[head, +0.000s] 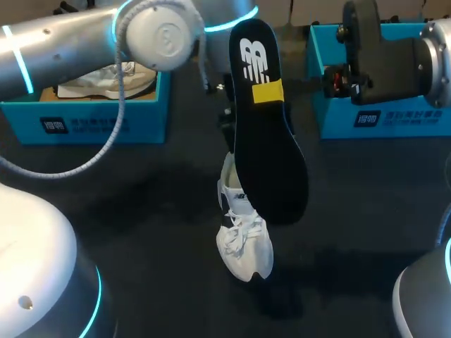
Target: Take the shoe out of the shoebox, open the shoe tongue, remove and reinsert the insole, then place the shoe into the shoebox
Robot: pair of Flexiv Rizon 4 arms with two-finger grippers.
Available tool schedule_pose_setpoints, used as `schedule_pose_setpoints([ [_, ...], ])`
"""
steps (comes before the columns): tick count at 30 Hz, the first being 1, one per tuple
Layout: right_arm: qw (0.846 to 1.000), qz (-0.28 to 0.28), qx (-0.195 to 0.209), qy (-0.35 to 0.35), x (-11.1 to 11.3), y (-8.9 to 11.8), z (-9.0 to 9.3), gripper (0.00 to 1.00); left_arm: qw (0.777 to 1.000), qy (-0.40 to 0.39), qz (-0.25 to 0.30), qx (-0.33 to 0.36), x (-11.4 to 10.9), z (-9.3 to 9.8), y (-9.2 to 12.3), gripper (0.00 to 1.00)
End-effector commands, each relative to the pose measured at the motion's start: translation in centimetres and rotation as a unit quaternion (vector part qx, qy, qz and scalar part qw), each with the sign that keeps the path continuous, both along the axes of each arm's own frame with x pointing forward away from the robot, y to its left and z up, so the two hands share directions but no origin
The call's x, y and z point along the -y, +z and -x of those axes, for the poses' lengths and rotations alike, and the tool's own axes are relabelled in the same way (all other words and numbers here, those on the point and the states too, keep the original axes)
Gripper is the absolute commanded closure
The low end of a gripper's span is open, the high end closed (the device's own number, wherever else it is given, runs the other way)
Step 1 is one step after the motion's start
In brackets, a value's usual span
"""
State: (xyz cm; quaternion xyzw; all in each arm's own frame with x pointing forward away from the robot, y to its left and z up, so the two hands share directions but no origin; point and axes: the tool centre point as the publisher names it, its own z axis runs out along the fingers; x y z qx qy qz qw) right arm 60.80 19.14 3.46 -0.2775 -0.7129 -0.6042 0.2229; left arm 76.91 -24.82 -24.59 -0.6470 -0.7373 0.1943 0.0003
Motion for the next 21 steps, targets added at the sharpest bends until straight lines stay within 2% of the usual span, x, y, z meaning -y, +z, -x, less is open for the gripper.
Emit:
schedule_pose_setpoints([
  [1, 1.000, -0.016, -0.011, -0.021, 0.9, -0.6, 0.0, 1.00, 0.997, 0.023, 0.076, 0.012, -2.2, 0.2, 1.7, 0.00],
  [7, 0.997, -0.041, -0.035, -0.047, 3.4, -0.3, -0.7, 1.00, 0.992, 0.036, 0.117, 0.020, -3.1, -0.5, 3.5, 0.00],
  [16, 0.995, -0.042, -0.079, -0.052, 6.6, -0.4, -1.8, 1.00, 0.987, 0.044, 0.152, 0.031, -4.4, -1.6, 5.5, 0.00],
  [21, 0.991, -0.045, -0.113, -0.047, 8.1, -0.6, -2.3, 1.00, 0.987, 0.044, 0.152, 0.031, -4.4, -1.6, 5.5, 0.00],
])
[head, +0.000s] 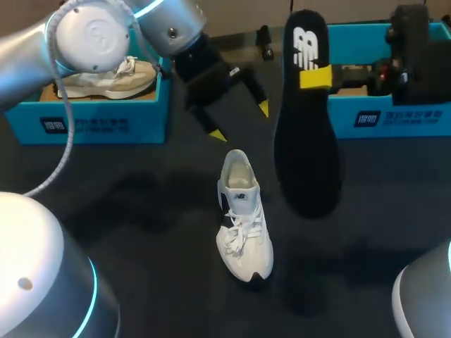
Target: Take the shoe out of the shoebox, open the shoe tongue, remove and reinsert the insole, then place the shoe into the shoebox
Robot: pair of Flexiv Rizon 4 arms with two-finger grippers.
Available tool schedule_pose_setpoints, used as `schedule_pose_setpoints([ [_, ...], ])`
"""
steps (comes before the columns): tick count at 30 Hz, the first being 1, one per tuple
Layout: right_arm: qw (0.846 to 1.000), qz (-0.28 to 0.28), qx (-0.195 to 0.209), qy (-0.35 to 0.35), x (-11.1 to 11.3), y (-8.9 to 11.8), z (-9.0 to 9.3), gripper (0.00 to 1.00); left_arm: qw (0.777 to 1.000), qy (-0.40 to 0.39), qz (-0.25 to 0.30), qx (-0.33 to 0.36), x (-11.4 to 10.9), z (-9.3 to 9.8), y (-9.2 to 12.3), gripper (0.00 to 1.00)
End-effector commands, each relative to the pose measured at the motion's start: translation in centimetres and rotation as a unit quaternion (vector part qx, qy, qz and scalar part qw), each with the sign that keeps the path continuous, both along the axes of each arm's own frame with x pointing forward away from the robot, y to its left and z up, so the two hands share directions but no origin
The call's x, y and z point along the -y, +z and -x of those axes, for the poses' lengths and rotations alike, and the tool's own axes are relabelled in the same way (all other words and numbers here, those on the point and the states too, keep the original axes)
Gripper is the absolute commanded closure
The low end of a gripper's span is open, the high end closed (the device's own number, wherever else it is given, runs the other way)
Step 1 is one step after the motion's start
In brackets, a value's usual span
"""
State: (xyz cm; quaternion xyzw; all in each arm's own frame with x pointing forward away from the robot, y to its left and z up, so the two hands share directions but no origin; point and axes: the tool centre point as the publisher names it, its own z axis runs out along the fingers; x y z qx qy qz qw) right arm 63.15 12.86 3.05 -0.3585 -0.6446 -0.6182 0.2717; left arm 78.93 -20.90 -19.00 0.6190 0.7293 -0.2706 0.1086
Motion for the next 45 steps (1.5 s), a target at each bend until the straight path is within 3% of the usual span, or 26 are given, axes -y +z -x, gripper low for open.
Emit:
schedule_pose_setpoints([
  [1, 1.000, -0.003, -0.023, 0.004, 2.0, -0.2, 0.0, 1.00, 1.000, 0.007, 0.024, 0.005, -0.5, 0.4, -0.1, 0.00],
  [17, 0.992, -0.033, -0.118, 0.005, 6.1, -2.7, -4.1, 1.00, 1.000, 0.007, 0.024, 0.005, -0.5, 0.4, -0.1, 0.00],
  [26, 0.985, -0.048, -0.167, -0.011, 6.8, -4.2, -7.4, 1.00, 0.990, 0.013, 0.140, -0.008, -1.1, 0.1, 0.5, 0.00],
  [32, 0.976, -0.056, -0.207, -0.046, 7.3, -5.0, -8.7, 1.00, 0.983, 0.010, 0.186, 0.003, -1.1, -0.2, 1.9, 0.00],
  [45, 0.977, -0.050, -0.197, -0.058, 7.4, -5.2, -8.9, 1.00, 0.958, 0.012, 0.281, 0.049, -1.0, -0.4, 6.0, 0.00],
])
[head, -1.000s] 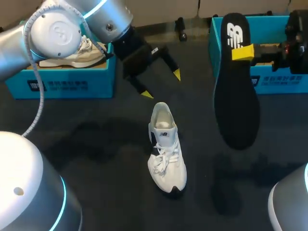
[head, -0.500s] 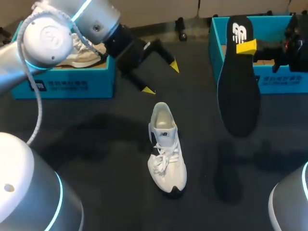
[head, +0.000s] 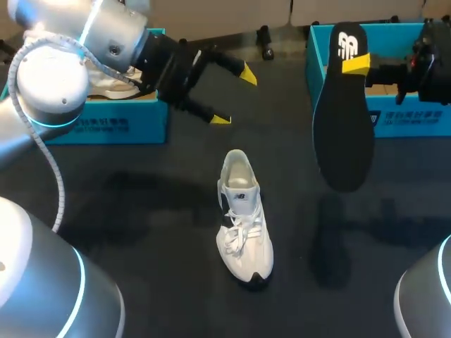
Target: Take the shoe out of the shoebox, open the shoe tongue, remove and reinsert the insole, then place the shoe into the shoebox
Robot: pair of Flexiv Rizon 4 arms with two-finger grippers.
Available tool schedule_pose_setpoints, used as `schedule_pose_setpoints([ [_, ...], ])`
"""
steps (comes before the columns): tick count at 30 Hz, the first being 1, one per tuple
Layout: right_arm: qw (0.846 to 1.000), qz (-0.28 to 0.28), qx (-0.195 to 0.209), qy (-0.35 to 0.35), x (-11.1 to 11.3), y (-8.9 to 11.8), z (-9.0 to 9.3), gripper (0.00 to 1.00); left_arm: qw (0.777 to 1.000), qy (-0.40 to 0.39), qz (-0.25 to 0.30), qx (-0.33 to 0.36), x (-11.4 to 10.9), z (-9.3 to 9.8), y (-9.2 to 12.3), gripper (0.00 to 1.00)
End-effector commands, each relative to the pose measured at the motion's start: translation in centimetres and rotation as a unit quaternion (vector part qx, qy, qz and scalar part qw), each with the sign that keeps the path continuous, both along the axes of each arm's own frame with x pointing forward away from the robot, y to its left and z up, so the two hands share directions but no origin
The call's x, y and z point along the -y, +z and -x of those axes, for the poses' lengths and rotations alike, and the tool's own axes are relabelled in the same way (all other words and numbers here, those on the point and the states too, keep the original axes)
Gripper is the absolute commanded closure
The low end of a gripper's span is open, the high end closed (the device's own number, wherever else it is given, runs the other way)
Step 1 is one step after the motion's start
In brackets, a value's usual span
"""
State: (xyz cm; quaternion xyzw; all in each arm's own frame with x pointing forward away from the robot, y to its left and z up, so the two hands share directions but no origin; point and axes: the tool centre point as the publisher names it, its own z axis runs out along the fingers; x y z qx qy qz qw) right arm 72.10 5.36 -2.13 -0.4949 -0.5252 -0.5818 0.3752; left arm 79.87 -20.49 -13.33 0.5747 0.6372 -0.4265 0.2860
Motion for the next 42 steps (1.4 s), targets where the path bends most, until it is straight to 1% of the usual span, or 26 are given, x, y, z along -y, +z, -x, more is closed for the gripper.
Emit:
schedule_pose_setpoints([
  [1, 1.000, 0.000, -0.001, -0.001, -0.1, 0.0, 0.0, 1.00, 0.999, 0.009, 0.035, 0.021, -0.6, 0.5, 0.5, 0.00],
  [4, 1.000, 0.000, -0.001, -0.001, -0.1, 0.0, 0.0, 1.00, 0.997, 0.013, 0.060, 0.044, -0.7, 0.5, 1.2, 0.00],
  [29, 1.000, 0.000, -0.001, -0.001, -0.1, 0.0, 0.0, 1.00, 0.997, 0.013, 0.060, 0.044, -0.7, 0.5, 1.2, 0.00],
  [30, 0.997, -0.028, -0.071, -0.032, -0.2, -0.5, -3.4, 1.00, 0.989, 0.026, 0.120, 0.077, -0.2, 0.2, 2.4, 0.00],
  [31, 0.997, -0.021, -0.069, -0.030, -0.1, -0.4, -4.6, 1.00, 0.989, 0.028, 0.124, 0.080, -0.1, -0.1, 2.9, 0.00],
  [34, 0.999, -0.011, -0.037, -0.030, 0.4, 1.6, -6.0, 1.00, 0.985, 0.029, 0.145, 0.092, 0.1, -0.6, 4.5, 0.00],
  [36, 0.999, -0.009, -0.030, -0.030, 0.5, 2.1, -6.4, 1.00, 0.985, 0.028, 0.147, 0.089, 0.2, -0.6, 4.8, 0.00],
  [39, 0.999, -0.014, -0.044, -0.020, 0.1, 1.1, -6.1, 1.00, 0.987, 0.029, 0.136, 0.085, 0.4, -0.3, 3.4, 0.00],
  [42, 0.998, -0.018, -0.051, -0.018, -0.1, 0.6, -5.8, 1.00, 0.988, 0.030, 0.130, 0.083, 0.4, -0.1, 2.6, 0.00],
])
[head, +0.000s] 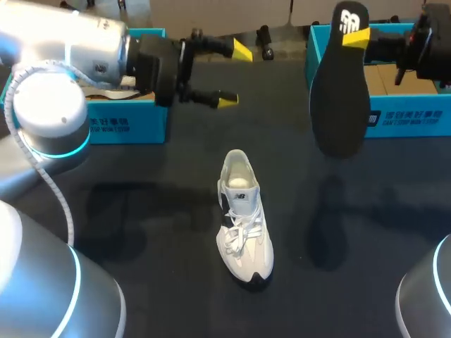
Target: Take the shoe out of the shoebox, open the shoe tongue, remove and reinsert the insole, then place the shoe into the shoebox
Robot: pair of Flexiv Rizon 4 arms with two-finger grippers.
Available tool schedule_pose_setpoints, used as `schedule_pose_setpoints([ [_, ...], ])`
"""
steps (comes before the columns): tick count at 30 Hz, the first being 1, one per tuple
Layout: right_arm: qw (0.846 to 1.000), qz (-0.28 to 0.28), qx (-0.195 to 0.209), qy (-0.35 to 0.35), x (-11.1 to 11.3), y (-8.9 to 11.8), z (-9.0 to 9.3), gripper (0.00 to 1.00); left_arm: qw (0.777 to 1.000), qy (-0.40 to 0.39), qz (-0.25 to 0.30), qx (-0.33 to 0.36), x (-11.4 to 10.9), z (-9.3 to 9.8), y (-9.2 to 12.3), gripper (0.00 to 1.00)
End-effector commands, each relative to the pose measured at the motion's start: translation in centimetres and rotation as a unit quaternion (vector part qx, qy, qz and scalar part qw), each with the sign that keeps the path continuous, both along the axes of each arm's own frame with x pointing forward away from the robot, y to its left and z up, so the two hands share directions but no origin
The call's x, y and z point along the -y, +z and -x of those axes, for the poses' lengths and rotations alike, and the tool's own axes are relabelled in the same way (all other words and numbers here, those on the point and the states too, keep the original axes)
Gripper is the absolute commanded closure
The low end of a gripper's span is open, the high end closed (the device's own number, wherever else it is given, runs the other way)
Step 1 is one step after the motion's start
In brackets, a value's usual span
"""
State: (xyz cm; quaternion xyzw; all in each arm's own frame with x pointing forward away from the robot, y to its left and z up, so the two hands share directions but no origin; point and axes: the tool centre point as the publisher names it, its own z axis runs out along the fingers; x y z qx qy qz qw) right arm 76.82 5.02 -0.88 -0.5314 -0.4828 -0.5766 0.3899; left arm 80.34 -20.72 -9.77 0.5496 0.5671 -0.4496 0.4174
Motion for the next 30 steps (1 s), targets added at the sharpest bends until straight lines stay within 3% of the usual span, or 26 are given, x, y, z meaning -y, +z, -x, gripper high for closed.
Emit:
schedule_pose_setpoints([
  [1, 1.000, -0.003, -0.004, 0.011, -0.5, -0.7, -1.1, 1.00, 1.000, 0.006, 0.003, 0.003, 0.1, 0.4, -1.0, 0.00],
  [13, 0.999, -0.012, -0.037, 0.019, -1.6, -2.6, -3.5, 1.00, 0.999, 0.008, 0.042, 0.012, 0.8, -0.2, 0.2, 0.00],
  [30, 0.995, -0.021, -0.077, 0.053, -4.3, -4.7, -7.9, 1.00, 0.994, -0.021, 0.104, 0.033, 3.0, 1.1, 0.7, 0.00],
])
